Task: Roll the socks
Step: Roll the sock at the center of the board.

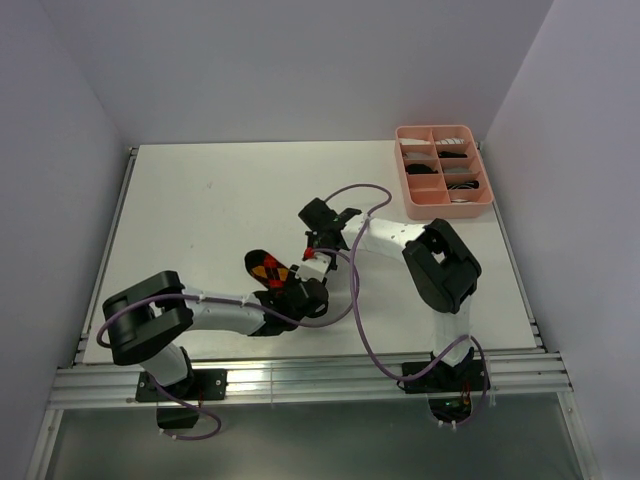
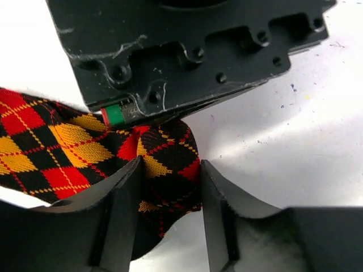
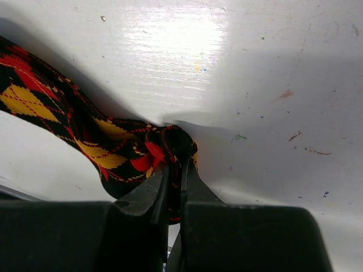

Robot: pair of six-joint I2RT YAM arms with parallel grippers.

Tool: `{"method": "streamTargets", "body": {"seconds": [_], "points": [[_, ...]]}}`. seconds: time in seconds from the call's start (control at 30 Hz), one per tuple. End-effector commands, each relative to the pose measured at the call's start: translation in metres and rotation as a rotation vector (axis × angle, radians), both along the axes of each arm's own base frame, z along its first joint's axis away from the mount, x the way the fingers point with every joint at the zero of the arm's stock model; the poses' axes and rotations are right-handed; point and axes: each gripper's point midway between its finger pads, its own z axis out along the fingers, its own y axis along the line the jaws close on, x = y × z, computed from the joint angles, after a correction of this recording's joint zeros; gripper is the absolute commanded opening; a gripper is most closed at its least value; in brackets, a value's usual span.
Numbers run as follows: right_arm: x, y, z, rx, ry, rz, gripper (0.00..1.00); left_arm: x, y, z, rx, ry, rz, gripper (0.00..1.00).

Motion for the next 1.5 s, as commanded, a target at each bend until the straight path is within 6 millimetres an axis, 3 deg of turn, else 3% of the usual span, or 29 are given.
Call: {"method": "streamTargets", "body": {"seconds": [0.0, 0.03, 0.13, 0.17, 0.23, 0.3, 0.33, 0.4, 0.5, 0.63, 0.77, 0.87, 1.13, 1.47], "points": [[-0.012, -0.006, -0.019, -0.024, 0.057, -0.002, 0.00, -0.006, 0.002, -0.011, 0.017, 0.051, 0.041, 0.47], [-0.012, -0.006, -0.020, -0.015, 0.059, -0.009, 0.00, -0.007, 0.003, -0.015, 0.027, 0.060, 0.045, 0.45], [-0.014, 0.000, -0.018, 0.053, 0.057, -0.017, 0.00, -0.010, 0.007, -0.023, 0.040, 0.089, 0.058, 0.26], [-0.013, 0.002, -0.013, 0.087, 0.046, -0.018, 0.00, -0.011, 0.009, -0.024, 0.040, 0.095, 0.061, 0.12], [-0.013, 0.009, -0.010, 0.170, 0.038, -0.026, 0.00, -0.011, 0.012, -0.023, 0.016, 0.113, 0.074, 0.03], [-0.004, 0.019, 0.006, 0.269, -0.019, -0.034, 0.00, -0.010, 0.013, -0.017, -0.036, 0.132, 0.081, 0.01], [-0.008, 0.016, 0.003, 0.284, -0.016, -0.041, 0.00, -0.009, 0.016, -0.019, -0.066, 0.161, 0.084, 0.01], [0.001, 0.017, 0.018, 0.362, -0.082, -0.067, 0.00, -0.015, 0.014, -0.012, -0.152, 0.212, 0.052, 0.01], [0.016, 0.015, 0.043, 0.451, -0.190, -0.101, 0.16, -0.010, 0.016, 0.002, -0.294, 0.251, 0.042, 0.01], [0.032, 0.007, 0.078, 0.515, -0.333, -0.128, 0.51, -0.009, 0.017, 0.016, -0.467, 0.336, 0.000, 0.01], [0.035, -0.001, 0.090, 0.546, -0.406, -0.154, 0.70, -0.003, 0.024, 0.024, -0.583, 0.386, 0.021, 0.01], [0.030, -0.003, 0.084, 0.559, -0.399, -0.161, 0.74, 0.000, 0.030, 0.025, -0.664, 0.443, 0.026, 0.01], [0.011, -0.002, 0.051, 0.575, -0.326, -0.188, 0.75, 0.015, 0.052, 0.015, -0.824, 0.579, 0.092, 0.01], [0.002, 0.009, 0.020, 0.595, -0.239, -0.227, 0.73, 0.023, 0.058, -0.012, -0.822, 0.714, 0.159, 0.01]]}}
